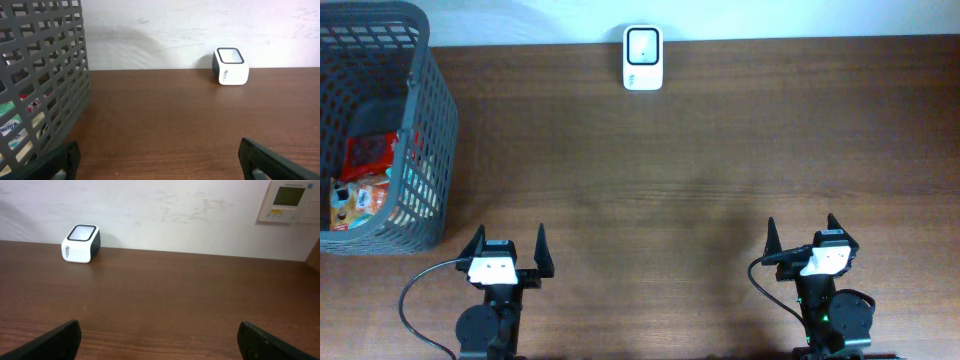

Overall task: Scan the item barcode
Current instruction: 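Move the left gripper over the grey basket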

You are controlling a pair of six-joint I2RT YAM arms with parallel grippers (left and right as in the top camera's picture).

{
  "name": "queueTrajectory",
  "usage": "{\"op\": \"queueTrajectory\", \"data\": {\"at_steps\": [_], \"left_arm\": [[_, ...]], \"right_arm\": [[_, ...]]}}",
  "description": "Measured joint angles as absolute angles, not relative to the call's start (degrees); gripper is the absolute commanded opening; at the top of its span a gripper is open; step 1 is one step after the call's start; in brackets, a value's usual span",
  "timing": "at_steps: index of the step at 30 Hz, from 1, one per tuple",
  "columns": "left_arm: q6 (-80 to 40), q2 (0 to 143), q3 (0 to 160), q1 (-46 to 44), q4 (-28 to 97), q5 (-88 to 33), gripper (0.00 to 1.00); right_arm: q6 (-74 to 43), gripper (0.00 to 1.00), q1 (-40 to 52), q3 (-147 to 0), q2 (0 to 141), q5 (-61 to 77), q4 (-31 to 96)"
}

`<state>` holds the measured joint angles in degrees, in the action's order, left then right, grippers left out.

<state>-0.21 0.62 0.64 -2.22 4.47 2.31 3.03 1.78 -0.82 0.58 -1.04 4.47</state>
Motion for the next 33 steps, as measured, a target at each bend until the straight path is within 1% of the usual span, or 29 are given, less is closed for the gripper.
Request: {"op": "queueTrajectory", "data": {"at_steps": [27, 28, 29, 31, 32, 33], "left_arm": [[-0.2, 0.6, 0.6, -2.2, 4.5, 2.3, 0.99], [-0.2, 0.6, 0.6, -2.2, 3.4, 2.1, 0.99], [-0.7, 0.8, 0.5, -2.1, 0.1, -0.6, 0.99], [-1.5, 1.2, 0.6, -2.1, -11.4, -11.5, 0.99], [-1.7, 1.2, 0.8, -2.1, -23.5, -18.3, 0.99], [-1.8, 0.8, 0.8, -2.1, -31.5, -22.5, 0.99]], "right_arm": [[3.0, 0.98, 1.8, -0.8, 0.6, -1.0, 4.5], [3.0, 0.98, 1.8, -0.8, 0.6, -1.0, 4.5], [3.0, 0.99, 1.8, -0.8, 0.6, -1.0, 4.5], [3.0, 0.98, 1.8, -0.8, 0.5, -1.0, 4.4], [3.0, 0.98, 1.8, -0.8, 0.7, -1.0, 4.4], [3.0, 0.99, 1.8, -0.8, 0.7, -1.1, 4.5]]}}
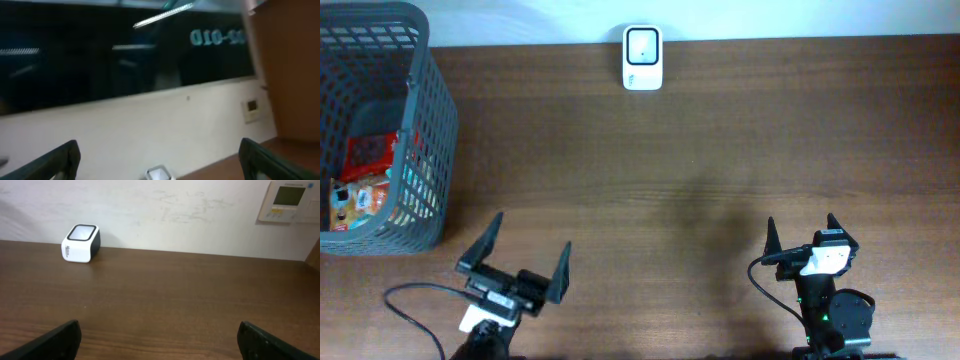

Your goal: Scan the item barcode

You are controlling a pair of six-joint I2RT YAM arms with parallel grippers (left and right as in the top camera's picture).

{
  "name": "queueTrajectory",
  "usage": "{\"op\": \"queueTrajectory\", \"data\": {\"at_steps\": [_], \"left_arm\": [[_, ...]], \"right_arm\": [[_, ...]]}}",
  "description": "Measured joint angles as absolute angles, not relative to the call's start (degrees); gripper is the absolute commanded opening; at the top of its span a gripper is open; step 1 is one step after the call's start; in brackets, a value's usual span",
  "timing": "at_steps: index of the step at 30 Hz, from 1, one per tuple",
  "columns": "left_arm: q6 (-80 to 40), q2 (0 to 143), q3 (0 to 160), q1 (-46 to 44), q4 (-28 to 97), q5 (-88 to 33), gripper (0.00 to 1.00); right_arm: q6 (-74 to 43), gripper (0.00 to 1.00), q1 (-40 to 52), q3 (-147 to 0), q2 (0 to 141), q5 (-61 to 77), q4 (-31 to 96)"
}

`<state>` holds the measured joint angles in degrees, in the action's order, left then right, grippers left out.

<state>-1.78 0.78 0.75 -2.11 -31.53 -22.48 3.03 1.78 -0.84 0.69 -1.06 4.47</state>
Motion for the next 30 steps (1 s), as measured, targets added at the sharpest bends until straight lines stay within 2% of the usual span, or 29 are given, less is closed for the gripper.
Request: {"op": "queueTrajectory", "data": {"at_steps": [2, 4, 6, 7, 8, 9, 12, 13, 15, 18, 21, 24, 25, 26, 27, 30], "left_arm": [[-1.9, 1.0, 2.2, -2.1, -37.3, -23.6, 0.99], [2.7, 3.6, 11.1, -2.1, -27.4, -22.4, 0.99], [6.2, 11.5, 24.4, -2.1, -9.3, -14.6, 0.99], [7.2, 19.5, 34.0, -2.1, 7.4, -10.0, 0.99], [7.5, 26.1, 39.7, -2.0, 14.3, -9.0, 0.99], [7.8, 38.9, 47.0, -2.1, 18.1, -12.0, 0.99], [6.6, 53.1, 54.0, -1.9, 15.1, -13.3, 0.99], [4.8, 56.2, 58.0, -1.2, 19.3, -10.8, 0.99], [2.0, 67.3, 75.1, 4.0, 30.6, -4.9, 0.99], [0.3, 86.9, 98.9, 15.1, 38.3, -1.2, 0.99], [0.1, 93.2, 103.5, 21.7, 33.6, 1.1, 0.99], [-0.1, 95.1, 104.2, 27.6, 36.5, 13.2, 0.99], [-0.1, 96.9, 104.4, 28.9, 38.8, 16.4, 0.92], [-0.1, 98.0, 104.7, 29.0, 40.9, 16.2, 0.91], [-0.1, 99.9, 104.7, 29.0, 43.5, 14.8, 0.96], [-0.3, 105.5, 104.7, 29.1, 48.1, 11.6, 0.95]], "right_arm": [[3.0, 0.98, 1.8, -0.8, 0.7, -1.1, 4.4], [3.0, 0.99, 1.8, -0.8, 0.6, -1.0, 4.5], [3.0, 0.99, 1.8, -0.8, 0.7, -1.1, 4.4], [3.0, 0.98, 1.8, -0.8, 0.6, -1.1, 4.4], [3.0, 0.98, 1.8, -0.8, 0.8, -1.0, 4.4], [3.0, 0.98, 1.8, -0.8, 0.8, -1.1, 4.4], [3.0, 0.98, 1.8, -0.8, 0.7, -1.1, 4.4], [3.0, 0.98, 1.8, -0.8, 0.6, -1.0, 4.5], [3.0, 0.99, 1.8, -0.8, 0.8, -1.1, 4.4], [3.0, 0.98, 1.8, -0.8, 0.6, -1.1, 4.4], [3.0, 0.98, 1.8, -0.8, 0.8, -1.1, 4.4], [3.0, 0.99, 1.8, -0.8, 0.8, -1.1, 4.4], [3.0, 0.98, 1.8, -0.8, 0.8, -1.1, 4.4], [3.1, 0.99, 1.8, -0.8, 0.8, -1.1, 4.4], [3.0, 0.99, 1.8, -0.8, 0.8, -1.1, 4.4], [3.0, 0.98, 1.8, -0.8, 0.8, -1.1, 4.4]]}}
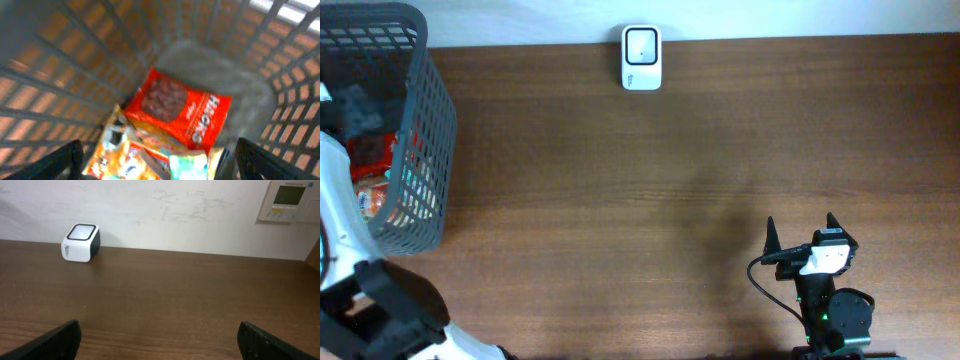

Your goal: Scan the item barcode

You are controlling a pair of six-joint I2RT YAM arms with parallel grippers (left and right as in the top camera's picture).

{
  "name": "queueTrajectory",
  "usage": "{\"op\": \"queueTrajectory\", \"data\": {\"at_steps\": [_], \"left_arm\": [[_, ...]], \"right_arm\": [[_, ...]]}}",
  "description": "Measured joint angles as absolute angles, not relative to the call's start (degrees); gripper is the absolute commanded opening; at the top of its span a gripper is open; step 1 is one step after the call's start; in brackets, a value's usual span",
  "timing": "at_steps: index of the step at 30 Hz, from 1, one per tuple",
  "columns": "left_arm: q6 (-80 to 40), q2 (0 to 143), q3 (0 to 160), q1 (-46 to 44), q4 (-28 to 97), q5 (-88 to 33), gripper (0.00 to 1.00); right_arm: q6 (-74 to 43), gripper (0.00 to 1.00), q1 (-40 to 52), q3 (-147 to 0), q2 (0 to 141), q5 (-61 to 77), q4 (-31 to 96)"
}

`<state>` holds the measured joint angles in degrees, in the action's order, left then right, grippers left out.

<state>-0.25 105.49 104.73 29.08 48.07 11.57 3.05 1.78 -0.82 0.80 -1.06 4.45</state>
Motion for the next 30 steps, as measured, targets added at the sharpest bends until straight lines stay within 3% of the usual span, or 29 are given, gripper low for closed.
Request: {"op": "queueTrajectory", "data": {"at_steps": [1, 2, 3, 5, 7, 10, 11, 12, 14, 20, 23, 28, 30], "left_arm": [[-0.3, 107.3, 104.9, 29.2, 49.3, 11.0, 0.89], [-0.3, 109.5, 104.9, 29.7, 51.4, 9.8, 0.74], [-0.3, 112.1, 104.9, 30.1, 52.2, 8.1, 0.66], [-1.5, 113.5, 104.8, 30.2, 54.6, 4.8, 0.66], [-4.7, 115.0, 104.9, 30.6, 56.9, 3.6, 0.59], [-6.3, 118.1, 104.9, 30.9, 61.0, 3.2, 0.61], [-6.5, 119.5, 104.9, 30.8, 61.5, 3.1, 0.53], [-6.5, 120.6, 104.9, 30.9, 62.0, 3.1, 0.28], [-7.0, 122.7, 104.9, 30.8, 62.3, 2.5, 0.00], [-7.1, 122.8, 107.0, 30.9, 63.6, 2.5, 0.00], [-7.1, 122.2, 122.1, 30.9, 66.9, 1.4, 0.00], [-7.1, 105.7, 134.2, 30.3, 63.4, -19.4, 0.00], [-7.1, 99.1, 134.7, 24.0, 63.4, -27.4, 0.00]], "right_arm": [[3.0, 0.99, 1.8, -0.8, 0.8, -1.1, 4.4], [3.0, 0.98, 1.8, -0.8, 0.8, -1.1, 4.4], [3.0, 0.98, 1.8, -0.8, 0.8, -1.1, 4.4], [3.0, 0.98, 1.8, -0.8, 0.8, -1.1, 4.4], [3.0, 0.99, 1.8, -0.8, 0.8, -1.1, 4.4], [3.0, 0.98, 1.8, -0.8, 0.8, -1.1, 4.4], [3.0, 0.98, 1.8, -0.8, 0.8, -1.1, 4.4], [3.0, 0.98, 1.8, -0.8, 0.8, -1.1, 4.4], [3.1, 0.99, 1.8, -0.8, 0.8, -1.1, 4.4], [3.0, 0.98, 1.8, -0.8, 0.8, -1.1, 4.4], [3.0, 0.98, 1.8, -0.8, 0.8, -1.1, 4.4], [3.0, 0.98, 1.8, -0.8, 0.8, -1.1, 4.4], [3.0, 0.99, 1.8, -0.8, 0.8, -1.1, 4.4]]}}
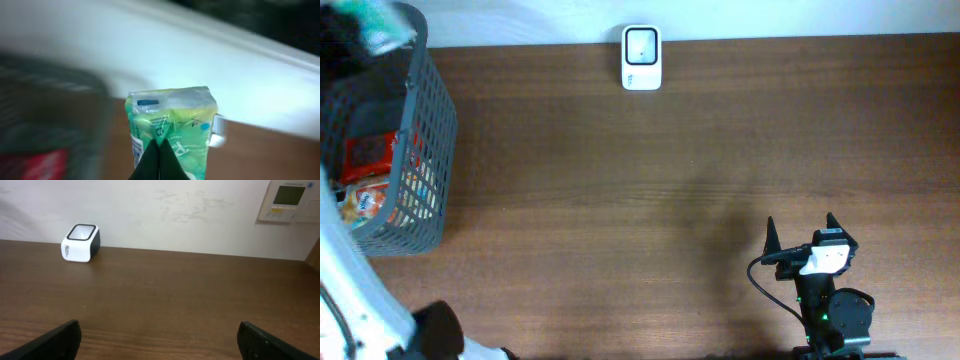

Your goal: Scan the item barcode

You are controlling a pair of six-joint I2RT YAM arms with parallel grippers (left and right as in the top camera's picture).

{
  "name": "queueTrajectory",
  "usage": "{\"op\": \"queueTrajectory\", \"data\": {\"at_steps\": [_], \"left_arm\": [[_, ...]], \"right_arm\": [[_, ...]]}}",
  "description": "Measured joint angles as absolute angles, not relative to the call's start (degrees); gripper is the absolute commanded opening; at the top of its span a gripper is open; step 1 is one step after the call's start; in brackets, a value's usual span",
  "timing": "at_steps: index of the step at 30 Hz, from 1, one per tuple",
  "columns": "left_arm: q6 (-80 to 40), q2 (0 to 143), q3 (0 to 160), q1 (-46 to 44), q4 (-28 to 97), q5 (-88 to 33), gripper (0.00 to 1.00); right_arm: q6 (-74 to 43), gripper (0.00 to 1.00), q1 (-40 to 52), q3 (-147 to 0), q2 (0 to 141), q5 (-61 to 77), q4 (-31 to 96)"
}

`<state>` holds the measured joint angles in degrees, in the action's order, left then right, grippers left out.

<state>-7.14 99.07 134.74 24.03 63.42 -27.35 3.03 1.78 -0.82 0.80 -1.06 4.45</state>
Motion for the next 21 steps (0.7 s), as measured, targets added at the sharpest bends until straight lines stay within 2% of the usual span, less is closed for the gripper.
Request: {"op": "queueTrajectory", "data": {"at_steps": [2, 4, 9, 11, 12, 14, 15, 18, 21], "left_arm": [[-7.1, 97.8, 135.2, 14.3, 66.4, -30.5, 0.00], [-7.2, 102.2, 132.6, 3.6, 68.8, -30.8, 0.00], [-9.3, 125.2, 123.0, -20.9, 65.5, -26.9, 0.00], [-11.0, 132.2, 122.7, -25.9, 61.8, -26.3, 0.00], [-12.3, 135.6, 122.5, -28.9, 60.6, -25.0, 0.18], [-15.5, 137.4, 122.5, -31.6, 59.4, -20.8, 0.87], [-16.8, 137.9, 122.5, -32.7, 58.1, -17.8, 0.93], [-18.1, 138.8, 127.0, -31.7, 60.9, -14.9, 0.90], [-14.9, 139.6, 149.9, -24.4, 72.7, -14.3, 0.87]], "right_arm": [[3.0, 0.98, 1.8, -0.8, 0.8, -1.1, 4.4], [3.0, 0.98, 1.8, -0.8, 0.8, -1.1, 4.4], [3.0, 0.98, 1.8, -0.8, 0.7, -1.2, 4.4], [3.0, 0.98, 1.8, -0.8, 0.7, -1.2, 4.4], [3.0, 0.98, 1.8, -0.8, 0.7, -1.2, 4.4], [3.0, 0.99, 1.8, -0.8, 0.7, -1.2, 4.4], [3.0, 0.98, 1.8, -0.8, 0.7, -1.3, 4.4], [3.0, 0.98, 1.8, -0.8, 0.7, -1.2, 4.4], [3.0, 0.98, 1.8, -0.8, 0.7, -1.2, 4.4]]}}
